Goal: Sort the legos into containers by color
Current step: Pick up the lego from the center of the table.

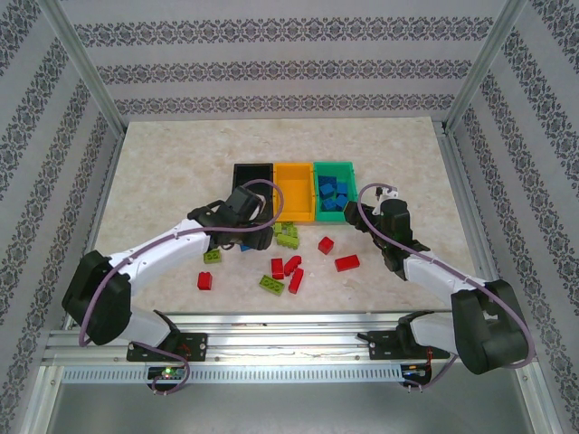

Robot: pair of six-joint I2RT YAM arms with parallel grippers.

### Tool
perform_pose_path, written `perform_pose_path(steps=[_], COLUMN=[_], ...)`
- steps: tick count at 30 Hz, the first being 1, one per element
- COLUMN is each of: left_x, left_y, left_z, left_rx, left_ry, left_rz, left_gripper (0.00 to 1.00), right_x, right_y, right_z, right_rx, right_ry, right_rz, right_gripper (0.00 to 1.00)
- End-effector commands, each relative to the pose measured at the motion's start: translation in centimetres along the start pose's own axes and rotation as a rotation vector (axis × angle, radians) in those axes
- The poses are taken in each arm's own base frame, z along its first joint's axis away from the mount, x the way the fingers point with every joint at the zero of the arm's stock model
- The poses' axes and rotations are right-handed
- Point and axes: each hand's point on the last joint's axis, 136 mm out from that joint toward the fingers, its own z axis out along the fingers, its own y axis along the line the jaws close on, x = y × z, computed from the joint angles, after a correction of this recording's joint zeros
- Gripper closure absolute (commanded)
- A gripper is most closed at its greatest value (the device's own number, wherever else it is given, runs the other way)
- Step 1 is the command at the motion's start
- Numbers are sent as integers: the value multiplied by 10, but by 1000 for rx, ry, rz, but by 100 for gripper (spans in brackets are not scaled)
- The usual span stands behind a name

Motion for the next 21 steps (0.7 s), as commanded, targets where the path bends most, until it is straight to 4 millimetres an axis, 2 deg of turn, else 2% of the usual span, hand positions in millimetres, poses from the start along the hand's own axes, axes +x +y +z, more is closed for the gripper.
perform_pose_path(steps=[1,4,9,15,21], left_x=[13,19,21,36,41], left_y=[24,32,23,31,33], left_z=[6,13,25,35,43], left_rx=[-114,-149,-85,-122,-117], left_ry=[36,28,3,59,87], left_rz=[-110,-200,-314,-400,-475], left_gripper=[23,23,22,22,22], right_x=[-2,-3,0,1,7], right_y=[10,10,9,32,34], right_z=[0,-2,0,4,12], right_rx=[-36,-35,-35,-141,-134], right_ry=[-8,-9,0,25,56], right_rz=[3,0,5,-24,-25], right_gripper=[36,37,36,36,36])
